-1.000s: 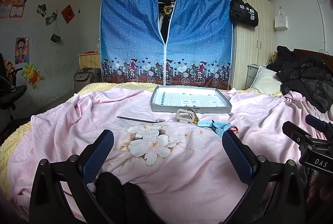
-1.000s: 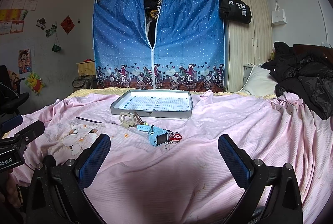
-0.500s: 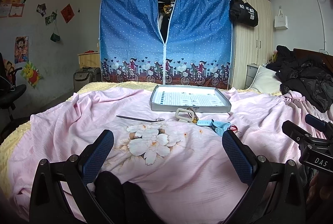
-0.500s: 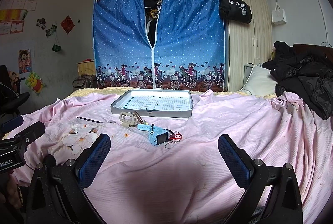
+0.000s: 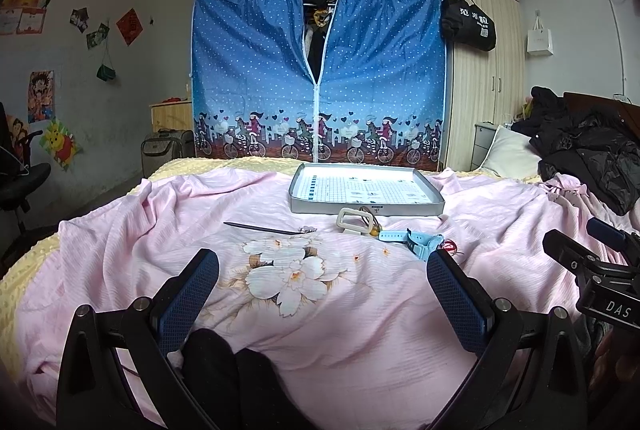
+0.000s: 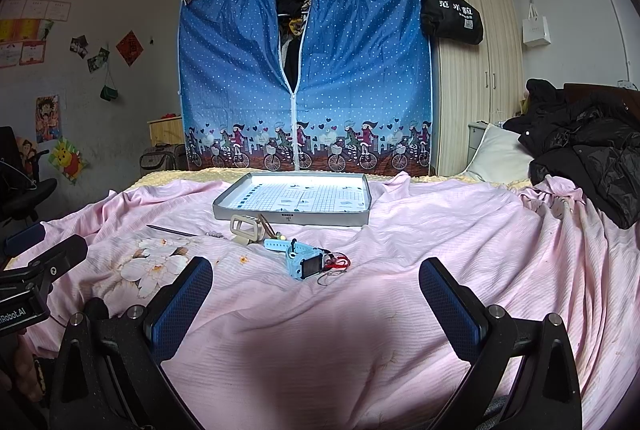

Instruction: Organize jewelry

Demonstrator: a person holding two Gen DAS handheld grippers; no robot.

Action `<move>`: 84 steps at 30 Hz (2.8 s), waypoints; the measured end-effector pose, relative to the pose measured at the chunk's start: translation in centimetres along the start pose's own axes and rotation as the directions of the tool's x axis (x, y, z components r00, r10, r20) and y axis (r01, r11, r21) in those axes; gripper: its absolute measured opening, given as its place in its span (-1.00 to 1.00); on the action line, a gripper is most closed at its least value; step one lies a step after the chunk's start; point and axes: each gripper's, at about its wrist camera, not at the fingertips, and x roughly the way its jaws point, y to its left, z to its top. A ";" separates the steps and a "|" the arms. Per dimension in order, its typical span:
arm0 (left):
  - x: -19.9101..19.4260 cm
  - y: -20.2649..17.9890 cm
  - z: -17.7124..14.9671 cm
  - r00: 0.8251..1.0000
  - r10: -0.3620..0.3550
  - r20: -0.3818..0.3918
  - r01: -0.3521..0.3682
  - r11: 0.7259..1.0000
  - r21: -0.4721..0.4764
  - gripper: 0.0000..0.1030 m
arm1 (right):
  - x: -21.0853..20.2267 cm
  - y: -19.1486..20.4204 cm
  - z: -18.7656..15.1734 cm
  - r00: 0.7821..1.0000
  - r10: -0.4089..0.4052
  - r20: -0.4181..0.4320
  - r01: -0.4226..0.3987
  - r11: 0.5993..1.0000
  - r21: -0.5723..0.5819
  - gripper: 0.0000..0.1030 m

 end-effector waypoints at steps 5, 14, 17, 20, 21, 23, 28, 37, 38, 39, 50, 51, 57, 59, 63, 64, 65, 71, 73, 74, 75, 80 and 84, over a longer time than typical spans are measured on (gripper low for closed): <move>0.1 0.1 -0.1 1.000 0.002 -0.004 -0.002 1.000 -0.002 0.97 | 0.0 0.0 0.0 1.000 0.000 -0.001 0.000 1.000 0.002 1.00; 0.4 0.3 -0.2 1.000 0.007 -0.014 -0.007 1.000 -0.004 0.97 | 0.0 0.2 0.0 1.000 -0.010 -0.004 0.010 1.000 0.008 1.00; 0.7 0.4 -0.4 1.000 0.011 -0.025 -0.011 1.000 -0.003 0.97 | 0.5 0.4 -0.3 0.999 -0.027 -0.034 0.028 1.000 0.005 1.00; 1.1 0.5 -0.7 0.999 0.014 -0.044 -0.013 1.000 0.008 0.97 | 0.9 0.4 -0.5 0.997 -0.041 -0.061 0.041 0.999 0.001 1.00; 1.4 0.5 -0.8 0.998 0.012 -0.057 -0.011 1.000 0.012 0.97 | 1.2 0.6 -0.5 0.996 -0.035 -0.083 0.036 0.999 0.002 1.00; 2.3 0.6 -1.1 0.995 0.008 -0.099 -0.006 1.000 0.018 0.97 | 2.3 0.2 -0.8 0.990 0.003 -0.144 0.000 1.000 0.020 1.00; 4.8 1.2 -1.8 0.985 -0.005 -0.174 0.009 1.000 0.019 0.97 | 6.2 -1.3 -1.2 0.938 0.128 -0.322 -0.081 0.985 0.155 1.00; 11.5 1.4 0.2 0.959 -0.089 -0.267 0.119 0.988 0.095 0.97 | 13.4 -2.1 1.5 0.885 0.206 -0.418 -0.190 0.979 0.080 1.00; 12.4 1.4 0.5 0.955 -0.109 -0.275 0.143 0.984 0.105 0.97 | 14.3 -2.3 1.6 0.875 0.218 -0.432 -0.203 0.976 0.081 1.00; 13.1 1.5 0.7 0.954 -0.122 -0.275 0.157 0.981 0.111 0.97 | 15.2 -2.4 1.6 0.863 0.232 -0.448 -0.218 0.972 0.083 1.00; 23.9 2.1 2.6 0.922 -0.214 -0.323 0.250 0.965 0.076 0.97 | 24.9 -2.9 0.0 0.803 0.193 -0.564 -0.221 0.975 0.019 1.00; 24.9 1.8 2.5 0.919 -0.215 -0.331 0.257 0.963 0.088 0.97 | 25.2 -2.8 -0.2 0.804 0.207 -0.557 -0.242 0.970 0.011 1.00; 29.5 1.4 1.5 0.906 -0.209 -0.368 0.251 0.965 0.070 0.97 | 25.4 -2.4 -0.6 0.812 0.266 -0.520 -0.312 0.950 -0.002 0.95; 30.8 1.8 1.3 0.900 -0.205 -0.384 0.233 0.972 0.027 0.97 | 25.9 -2.2 -0.8 0.812 0.259 -0.523 -0.311 0.950 -0.014 0.72; 31.7 2.0 1.4 0.898 -0.237 -0.371 0.239 0.970 -0.042 0.97 | 26.3 -2.0 -0.9 0.820 0.260 -0.510 -0.319 0.947 -0.029 0.57; 31.9 2.0 1.5 0.896 -0.239 -0.374 0.244 0.969 -0.035 0.97 | 26.4 -1.9 -0.8 0.820 0.265 -0.507 -0.323 0.946 -0.029 0.55; 31.9 1.5 1.6 0.896 -0.237 -0.375 0.246 0.969 -0.025 0.97 | 26.4 -1.9 -0.8 0.819 0.272 -0.505 -0.329 0.944 -0.026 0.52; 32.4 0.6 1.6 0.910 -0.225 -0.349 0.246 0.969 0.017 0.96 | 25.7 -1.0 -0.7 0.818 0.300 -0.490 -0.366 0.930 -0.042 0.40; 32.6 0.6 1.5 0.912 -0.228 -0.340 0.246 0.969 0.008 0.94 | 25.9 -0.8 -0.8 0.812 0.307 -0.497 -0.373 0.927 -0.037 0.29; 32.7 0.6 1.5 0.913 -0.233 -0.335 0.247 0.969 0.002 0.92 | 26.0 -0.8 -0.9 0.809 0.307 -0.502 -0.373 0.927 -0.034 0.24; 32.7 0.7 1.5 0.913 -0.237 -0.331 0.249 0.968 -0.005 0.90 | 26.3 -0.9 -0.9 0.806 0.306 -0.506 -0.369 0.929 -0.026 0.22; 33.1 1.1 1.4 0.904 -0.271 -0.329 0.269 0.962 -0.052 0.55 | 26.8 -1.3 -1.1 0.795 0.325 -0.513 -0.365 0.931 0.025 0.10; 33.6 1.1 1.3 0.891 -0.293 -0.348 0.284 0.956 -0.077 0.22 | 27.1 -1.4 -1.2 0.796 0.333 -0.506 -0.364 0.930 0.039 0.09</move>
